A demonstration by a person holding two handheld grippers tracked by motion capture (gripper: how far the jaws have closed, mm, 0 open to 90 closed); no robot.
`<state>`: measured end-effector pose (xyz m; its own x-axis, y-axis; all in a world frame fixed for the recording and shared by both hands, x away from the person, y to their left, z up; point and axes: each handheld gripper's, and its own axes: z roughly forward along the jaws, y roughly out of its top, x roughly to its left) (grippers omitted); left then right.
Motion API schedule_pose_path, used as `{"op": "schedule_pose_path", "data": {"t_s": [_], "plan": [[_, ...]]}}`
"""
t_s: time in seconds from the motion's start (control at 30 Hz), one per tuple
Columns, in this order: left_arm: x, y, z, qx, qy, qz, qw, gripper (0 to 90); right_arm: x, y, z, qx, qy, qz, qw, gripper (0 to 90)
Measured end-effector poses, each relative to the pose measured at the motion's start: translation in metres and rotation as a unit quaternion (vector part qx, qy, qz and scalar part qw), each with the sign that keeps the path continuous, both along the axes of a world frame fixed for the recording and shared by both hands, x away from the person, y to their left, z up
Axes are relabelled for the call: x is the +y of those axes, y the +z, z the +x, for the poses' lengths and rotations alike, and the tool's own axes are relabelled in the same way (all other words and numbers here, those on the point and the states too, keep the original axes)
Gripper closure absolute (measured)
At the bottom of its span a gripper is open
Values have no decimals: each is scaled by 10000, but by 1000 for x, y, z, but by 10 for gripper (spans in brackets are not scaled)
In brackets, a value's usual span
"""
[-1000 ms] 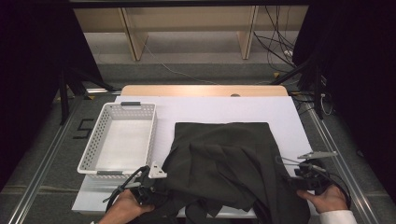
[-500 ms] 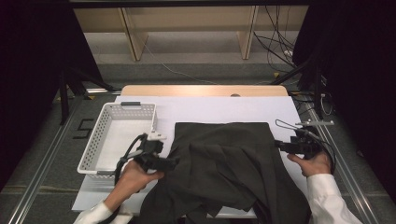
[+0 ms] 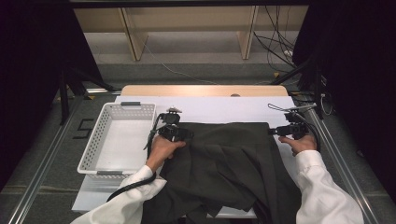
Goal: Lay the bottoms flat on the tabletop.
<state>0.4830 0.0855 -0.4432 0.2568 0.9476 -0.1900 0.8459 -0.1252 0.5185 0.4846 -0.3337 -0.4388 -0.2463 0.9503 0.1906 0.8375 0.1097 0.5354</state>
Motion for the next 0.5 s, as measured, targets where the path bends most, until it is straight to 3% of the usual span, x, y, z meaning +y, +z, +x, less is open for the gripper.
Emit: {"op": "schedule_pose_path", "data": {"t_s": [0.13, 0.33, 0.4, 0.5], "plan": [[1, -11, 12, 118, 207, 143, 9996, 221, 6, -5, 6, 105, 29, -96, 9999, 326], [-1, -25, 22, 385, 199, 196, 9989, 288, 15, -15, 14, 308, 117, -208, 9992, 371], [-2, -25, 21, 306, 133, 258, 9991, 385, 18, -20, 16, 453, 186, -182, 9986, 430], [-2, -25, 21, 299, 42, 175, 9994, 663, 23, -23, 15, 463, 246, -321, 9981, 492]]}}
